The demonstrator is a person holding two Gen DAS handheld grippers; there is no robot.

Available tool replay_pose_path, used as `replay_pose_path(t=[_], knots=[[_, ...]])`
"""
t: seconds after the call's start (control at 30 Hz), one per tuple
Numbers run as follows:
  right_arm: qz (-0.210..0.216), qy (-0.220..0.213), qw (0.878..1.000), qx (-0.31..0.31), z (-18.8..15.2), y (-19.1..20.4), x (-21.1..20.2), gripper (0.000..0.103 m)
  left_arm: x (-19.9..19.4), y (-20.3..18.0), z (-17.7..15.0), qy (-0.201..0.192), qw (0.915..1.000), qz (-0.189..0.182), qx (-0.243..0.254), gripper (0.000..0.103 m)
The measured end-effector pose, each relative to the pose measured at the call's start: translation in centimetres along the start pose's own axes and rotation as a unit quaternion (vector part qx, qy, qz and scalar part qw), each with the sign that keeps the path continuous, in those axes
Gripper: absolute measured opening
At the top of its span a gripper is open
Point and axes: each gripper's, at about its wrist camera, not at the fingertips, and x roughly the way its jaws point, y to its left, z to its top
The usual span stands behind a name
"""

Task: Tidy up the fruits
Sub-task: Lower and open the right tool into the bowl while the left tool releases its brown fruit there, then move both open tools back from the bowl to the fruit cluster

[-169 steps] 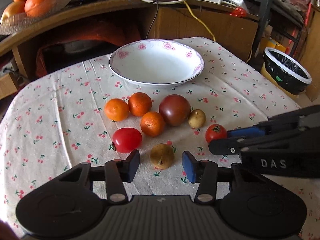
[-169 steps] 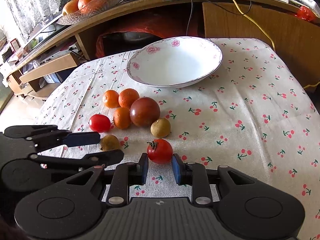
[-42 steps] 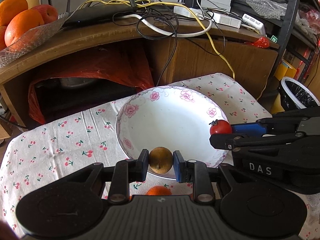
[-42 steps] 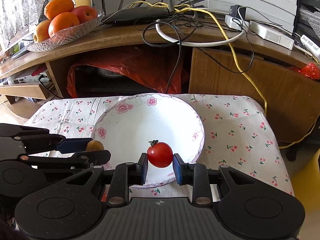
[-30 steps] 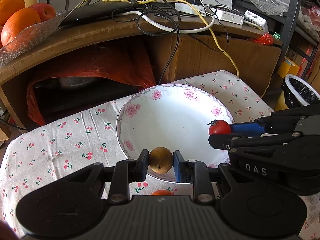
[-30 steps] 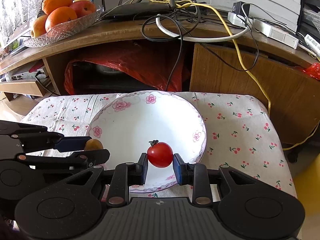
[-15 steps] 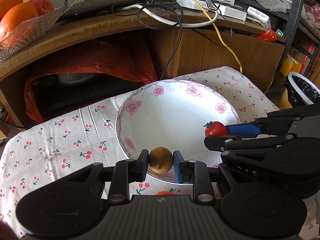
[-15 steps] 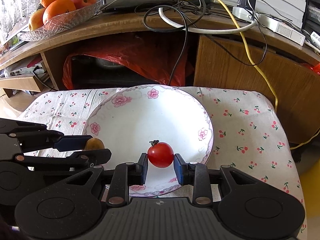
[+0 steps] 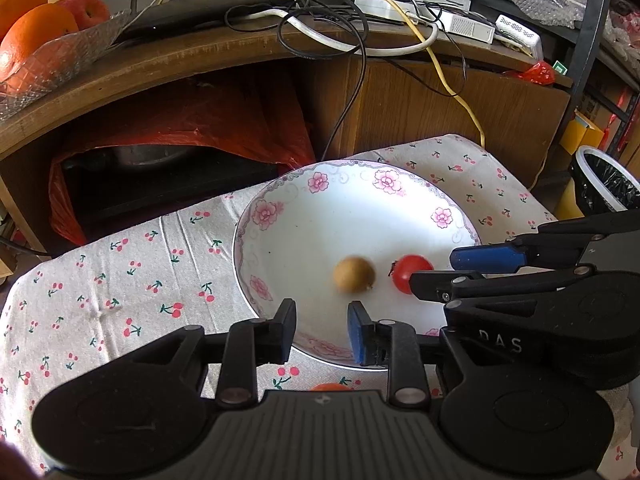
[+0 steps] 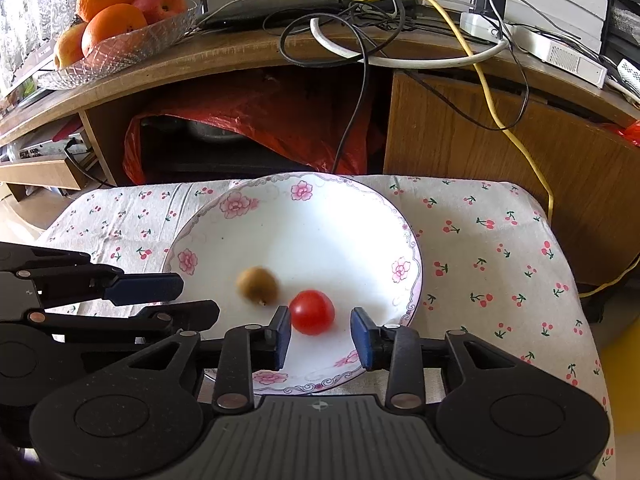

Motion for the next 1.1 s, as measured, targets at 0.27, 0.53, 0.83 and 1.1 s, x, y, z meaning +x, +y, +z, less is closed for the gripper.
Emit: replay_pose_path(t=[0.27,0.53,0.83,1.1], knots=[[0.009,-0.006,1.000,-0.005,-0.4,0.3,-1.2,0.030,-1.1,0.5,-0.1,-0.007,1.0000,-0.001,0.000,0.039],[0.021,-0.005,1.000,-0.014,-1.2,0.6,-2.6,0.031,-2.7,0.6,-0.7,-0.011,0.9999,-0.011,0.007,0.040],[0.040,0.018,0.998,-0.037,-3.2,1.2,-3.6,0.031,-4.6,0.7,-2.8,0.000,0.9995,-0.028,0.018,0.041],[0.064,0.047,0.995,-0.064,-5.3,1.4,-4.1,0.032,-6.4,1.5,-5.3,0.017,0.9977,-0.052,0.041,0.044]])
